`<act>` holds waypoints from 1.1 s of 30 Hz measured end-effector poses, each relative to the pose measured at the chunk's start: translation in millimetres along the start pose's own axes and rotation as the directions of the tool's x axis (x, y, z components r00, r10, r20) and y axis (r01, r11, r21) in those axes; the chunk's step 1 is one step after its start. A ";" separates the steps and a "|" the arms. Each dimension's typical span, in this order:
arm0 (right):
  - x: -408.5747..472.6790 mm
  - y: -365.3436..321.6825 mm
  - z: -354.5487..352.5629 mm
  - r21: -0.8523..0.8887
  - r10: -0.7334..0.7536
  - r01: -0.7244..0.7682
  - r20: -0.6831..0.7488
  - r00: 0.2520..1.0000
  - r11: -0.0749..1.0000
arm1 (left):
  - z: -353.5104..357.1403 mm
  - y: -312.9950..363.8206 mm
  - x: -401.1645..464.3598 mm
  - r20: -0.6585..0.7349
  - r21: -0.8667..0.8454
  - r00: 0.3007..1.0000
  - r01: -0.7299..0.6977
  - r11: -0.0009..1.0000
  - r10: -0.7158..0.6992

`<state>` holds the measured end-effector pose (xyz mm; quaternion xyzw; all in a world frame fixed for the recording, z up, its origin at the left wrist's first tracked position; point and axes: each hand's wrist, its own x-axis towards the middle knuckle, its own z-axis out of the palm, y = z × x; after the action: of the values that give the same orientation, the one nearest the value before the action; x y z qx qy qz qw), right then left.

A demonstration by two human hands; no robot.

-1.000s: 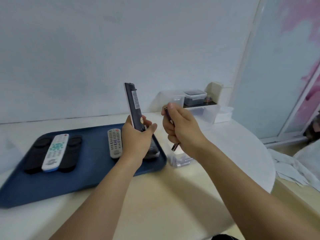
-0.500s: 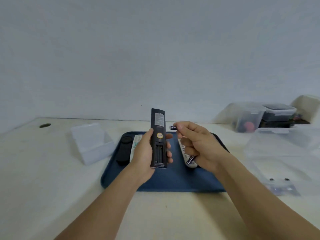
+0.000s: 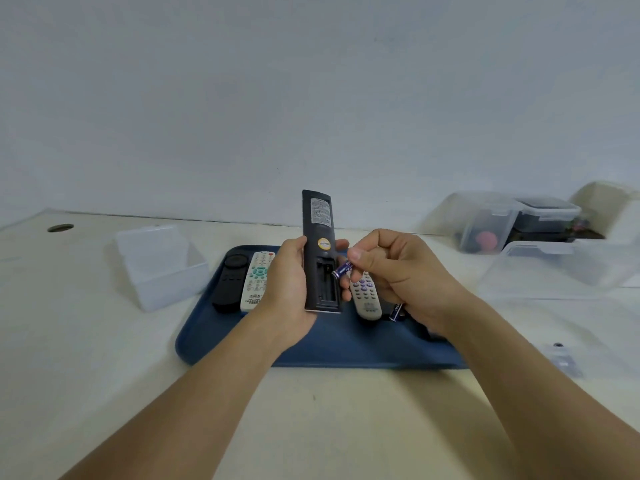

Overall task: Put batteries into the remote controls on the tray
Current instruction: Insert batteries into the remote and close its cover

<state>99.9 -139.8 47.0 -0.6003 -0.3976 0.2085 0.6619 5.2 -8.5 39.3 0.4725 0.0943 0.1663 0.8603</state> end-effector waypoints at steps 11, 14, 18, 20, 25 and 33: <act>-10.6 -0.2 25.7 -0.259 -0.247 0.207 -0.133 0.960 0.943 | 9.0 -7.0 -3.9 -0.129 -0.055 0.992 0.001 0.998 -0.008; -10.1 4.2 30.3 -0.305 -0.253 0.194 -0.168 0.953 0.932 | 9.9 -6.3 -3.7 -0.152 -0.052 0.988 -0.005 0.999 -0.003; -12.9 9.6 39.6 -0.364 -0.312 0.230 -0.185 0.932 0.903 | 10.1 -6.2 -6.0 -0.201 -0.060 0.979 0.005 0.998 -0.017; -12.9 12.4 43.8 -0.445 -0.366 0.257 -0.178 0.913 0.858 | 9.0 -6.6 -7.3 -0.211 -0.059 0.977 0.021 0.998 -0.033; -9.9 20.6 43.9 -0.698 -0.462 0.320 -0.017 0.887 0.641 | 5.5 -3.4 -6.3 -0.261 -0.080 0.964 0.040 0.996 -0.059; -15.5 16.6 44.2 -0.846 -0.455 0.371 0.177 0.873 0.382 | -0.9 2.6 -11.7 -0.238 -0.127 0.967 0.064 0.990 -0.093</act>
<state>59.7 -120.6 25.1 -0.7373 -0.5552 -0.2142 0.3198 -6.4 -10.9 41.0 0.3926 0.2079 0.1940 0.8746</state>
